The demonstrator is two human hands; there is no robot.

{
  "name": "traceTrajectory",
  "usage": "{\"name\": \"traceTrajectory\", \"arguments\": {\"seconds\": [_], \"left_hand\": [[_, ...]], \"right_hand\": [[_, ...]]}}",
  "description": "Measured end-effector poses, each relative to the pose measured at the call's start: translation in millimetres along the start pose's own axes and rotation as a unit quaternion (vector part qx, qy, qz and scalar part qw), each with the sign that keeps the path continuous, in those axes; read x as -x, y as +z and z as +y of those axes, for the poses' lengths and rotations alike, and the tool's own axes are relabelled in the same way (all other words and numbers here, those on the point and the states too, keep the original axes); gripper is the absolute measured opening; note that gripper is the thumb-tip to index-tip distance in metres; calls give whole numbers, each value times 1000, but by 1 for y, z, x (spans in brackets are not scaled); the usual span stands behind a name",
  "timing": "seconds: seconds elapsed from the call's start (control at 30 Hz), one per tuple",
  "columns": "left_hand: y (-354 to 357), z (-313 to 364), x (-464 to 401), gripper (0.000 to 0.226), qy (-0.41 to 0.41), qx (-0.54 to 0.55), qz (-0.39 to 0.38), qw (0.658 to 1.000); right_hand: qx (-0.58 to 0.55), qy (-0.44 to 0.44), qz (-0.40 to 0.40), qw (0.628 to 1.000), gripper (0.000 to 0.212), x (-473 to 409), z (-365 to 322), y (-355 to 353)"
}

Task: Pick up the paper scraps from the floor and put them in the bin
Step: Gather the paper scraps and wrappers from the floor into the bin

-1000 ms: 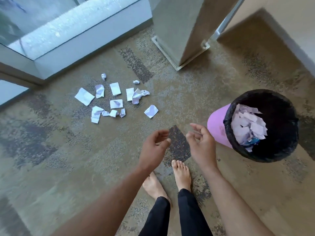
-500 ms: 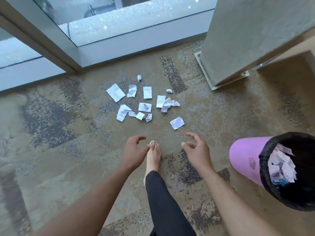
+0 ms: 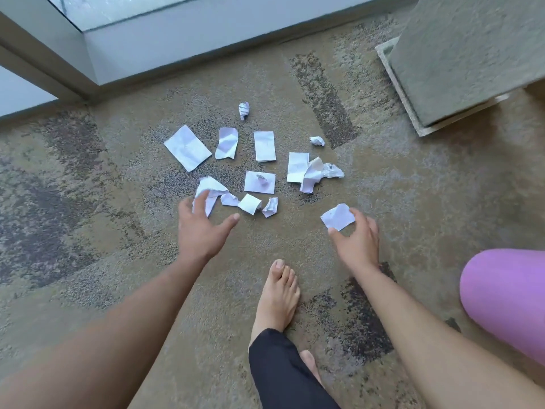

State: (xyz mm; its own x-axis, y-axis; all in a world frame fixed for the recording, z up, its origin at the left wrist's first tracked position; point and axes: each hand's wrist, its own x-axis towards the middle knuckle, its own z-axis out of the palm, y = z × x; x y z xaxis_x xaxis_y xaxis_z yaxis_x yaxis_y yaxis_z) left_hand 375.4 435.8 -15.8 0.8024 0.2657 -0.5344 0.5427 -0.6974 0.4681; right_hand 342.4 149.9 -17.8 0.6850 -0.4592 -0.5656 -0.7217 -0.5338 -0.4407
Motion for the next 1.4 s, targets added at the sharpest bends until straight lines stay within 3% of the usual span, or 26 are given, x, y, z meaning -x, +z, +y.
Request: {"name": "traceTrajectory", "arguments": {"seconds": [0.1, 0.23, 0.5, 0.63, 0.73, 0.83, 0.97, 1.07, 1.2, 1.4], "left_hand": [[17, -9, -37, 99, -37, -35, 19, 999], [43, -1, -59, 105, -80, -52, 4, 995], [90, 1, -53, 111, 20, -157, -11, 987], [98, 1, -53, 88, 60, -180, 1, 982], [102, -3, -55, 78, 114, -177, 30, 977], [103, -2, -64, 87, 187, -184, 34, 964], [101, 12, -79, 98, 216, -226, 5, 950], [102, 17, -86, 92, 246, -287, -8, 926], [105, 9, -89, 59, 305, -295, 6, 906], [111, 5, -94, 17, 369, -205, 28, 906]], "right_hand": [[47, 3, -1, 999, 81, -35, 9, 20], [71, -14, 12, 997, 84, -62, 14, 44], [29, -63, 28, 997, 36, -67, 1, 58], [-12, -101, 52, 993, 24, -72, -12, 54], [-44, -118, 76, 989, 34, -81, -25, 45], [-45, -114, 47, 991, 51, -94, -38, 40], [90, -141, 0, 986, 82, -112, -55, 42], [206, -162, -37, 964, 95, -113, -70, 53], [283, -220, -52, 932, 75, -109, -80, 75], [202, -281, -43, 937, 28, -102, -70, 80]]}}
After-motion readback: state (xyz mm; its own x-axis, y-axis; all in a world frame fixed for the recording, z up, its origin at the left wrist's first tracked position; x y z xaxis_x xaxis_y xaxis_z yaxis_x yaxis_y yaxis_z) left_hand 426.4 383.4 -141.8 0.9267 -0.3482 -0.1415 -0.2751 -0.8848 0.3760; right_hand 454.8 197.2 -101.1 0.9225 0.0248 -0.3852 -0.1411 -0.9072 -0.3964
